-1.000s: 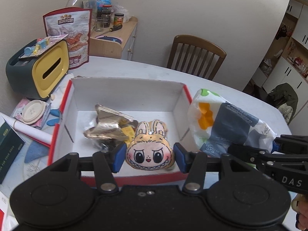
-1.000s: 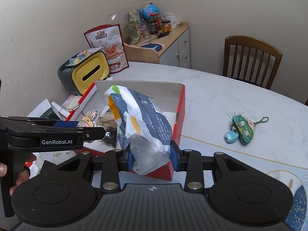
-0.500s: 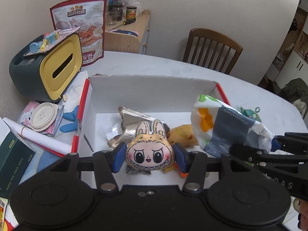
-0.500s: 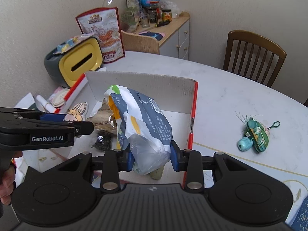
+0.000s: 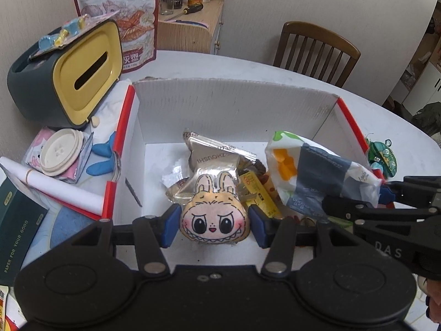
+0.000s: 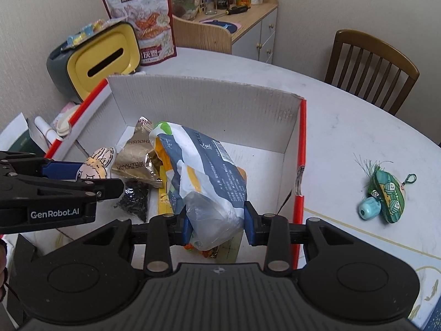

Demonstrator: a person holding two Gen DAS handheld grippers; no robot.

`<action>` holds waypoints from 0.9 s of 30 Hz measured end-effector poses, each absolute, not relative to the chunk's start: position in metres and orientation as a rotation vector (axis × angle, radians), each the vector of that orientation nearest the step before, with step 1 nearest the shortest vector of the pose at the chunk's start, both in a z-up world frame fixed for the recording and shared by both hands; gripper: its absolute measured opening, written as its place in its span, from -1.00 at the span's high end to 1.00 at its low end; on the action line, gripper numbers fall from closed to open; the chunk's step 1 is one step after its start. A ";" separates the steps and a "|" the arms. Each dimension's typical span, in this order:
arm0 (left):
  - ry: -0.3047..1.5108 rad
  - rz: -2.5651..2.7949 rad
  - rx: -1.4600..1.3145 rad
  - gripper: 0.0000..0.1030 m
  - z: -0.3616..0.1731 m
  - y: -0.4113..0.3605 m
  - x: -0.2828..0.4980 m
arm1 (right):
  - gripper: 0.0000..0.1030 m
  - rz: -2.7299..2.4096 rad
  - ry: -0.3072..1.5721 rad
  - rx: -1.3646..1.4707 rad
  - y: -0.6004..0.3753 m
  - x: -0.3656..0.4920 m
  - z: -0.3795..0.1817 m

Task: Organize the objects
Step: 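Lower both items into the red box and open both tools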

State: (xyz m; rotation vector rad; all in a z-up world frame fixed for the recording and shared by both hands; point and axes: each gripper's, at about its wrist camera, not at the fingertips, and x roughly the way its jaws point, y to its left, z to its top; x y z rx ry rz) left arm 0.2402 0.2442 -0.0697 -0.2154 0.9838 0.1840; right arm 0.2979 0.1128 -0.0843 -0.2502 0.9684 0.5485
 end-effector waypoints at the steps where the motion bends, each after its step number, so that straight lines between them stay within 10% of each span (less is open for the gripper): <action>1: 0.987 0.184 -0.212 0.00 -0.071 0.244 0.241 | 0.31 0.552 0.970 -0.255 0.114 0.298 -0.086; 27: 1.093 0.192 -0.194 -0.02 -0.104 0.240 0.251 | 0.29 0.576 1.021 -0.320 0.130 0.303 -0.120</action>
